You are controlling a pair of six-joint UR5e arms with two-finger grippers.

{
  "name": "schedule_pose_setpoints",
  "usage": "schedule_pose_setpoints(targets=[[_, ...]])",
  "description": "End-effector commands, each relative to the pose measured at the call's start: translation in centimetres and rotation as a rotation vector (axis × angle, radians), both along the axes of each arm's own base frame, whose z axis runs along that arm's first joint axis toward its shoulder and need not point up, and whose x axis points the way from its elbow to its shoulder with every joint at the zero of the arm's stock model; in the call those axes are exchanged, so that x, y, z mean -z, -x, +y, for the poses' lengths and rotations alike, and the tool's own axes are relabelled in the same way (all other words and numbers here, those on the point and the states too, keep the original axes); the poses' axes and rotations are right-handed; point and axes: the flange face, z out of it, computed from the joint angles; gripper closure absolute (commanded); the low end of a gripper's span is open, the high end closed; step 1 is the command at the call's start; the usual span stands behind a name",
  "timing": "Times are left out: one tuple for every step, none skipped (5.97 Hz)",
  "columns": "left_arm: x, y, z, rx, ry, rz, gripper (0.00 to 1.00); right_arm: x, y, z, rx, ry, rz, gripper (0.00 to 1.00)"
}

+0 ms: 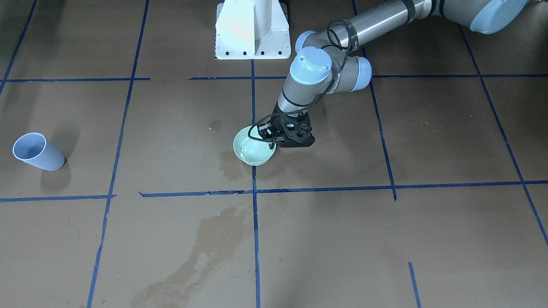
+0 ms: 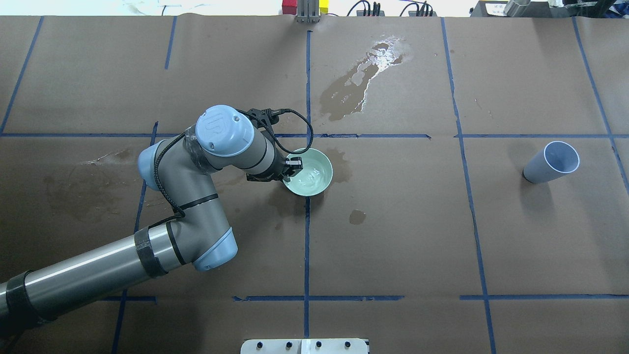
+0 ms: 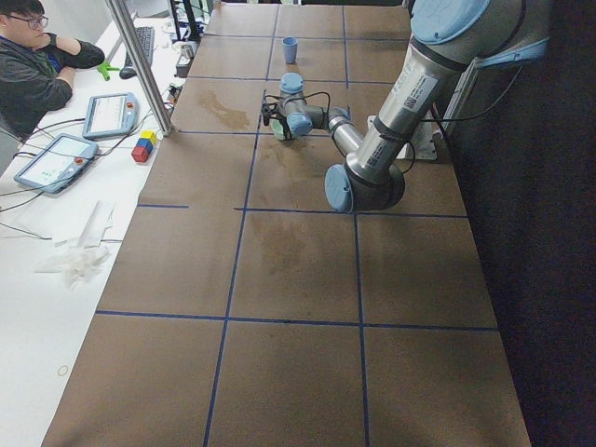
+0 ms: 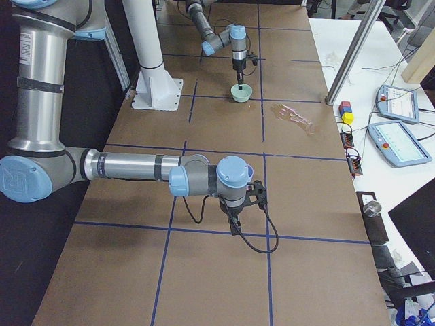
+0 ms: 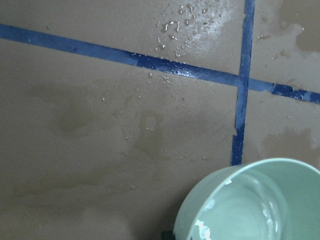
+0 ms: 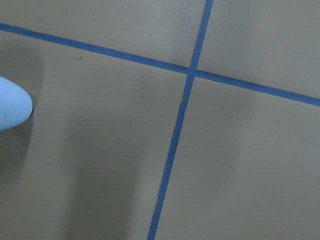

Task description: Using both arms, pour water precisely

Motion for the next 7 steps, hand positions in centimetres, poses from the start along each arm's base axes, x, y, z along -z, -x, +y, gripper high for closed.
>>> schedule_pose_setpoints(targets=[[-0.2, 0.0, 0.2, -0.006, -0.002, -0.002, 0.01, 0.1, 0.0, 0.0, -0.001, -0.002, 0.000, 0.00], [0.5, 1.3, -0.1, -0.020, -0.007, -0.017, 0.00, 0.5, 0.0, -0.2, -0.002, -0.008, -0.002, 0.00], [1.6, 6.1, -1.6, -0.076, -0.014, -0.060, 0.00, 1.6, 0.0, -0.5, -0.002, -0.031, -0.003, 0.00], [-0.1, 11.9, -1.5, -0.102, -0.031, -0.066, 0.00, 2.0, 0.1, -0.6, -0.003, -0.037, -0.008, 0.00], [-2.5, 15.7, -2.3, -0.129, -0.067, -0.074, 0.00, 3.2, 0.1, -0.7, -0.038, -0.025, -0.016, 0.00], [-5.0, 17.6, -2.4, -0.165, -0.109, -0.092, 0.00, 5.7, 0.3, -0.8, -0.079, -0.027, -0.024, 0.00], [-5.3, 17.7, -2.4, -0.163, -0.108, -0.095, 0.00, 9.3, 1.5, -0.7, -0.123, -0.023, -0.041, 0.00]])
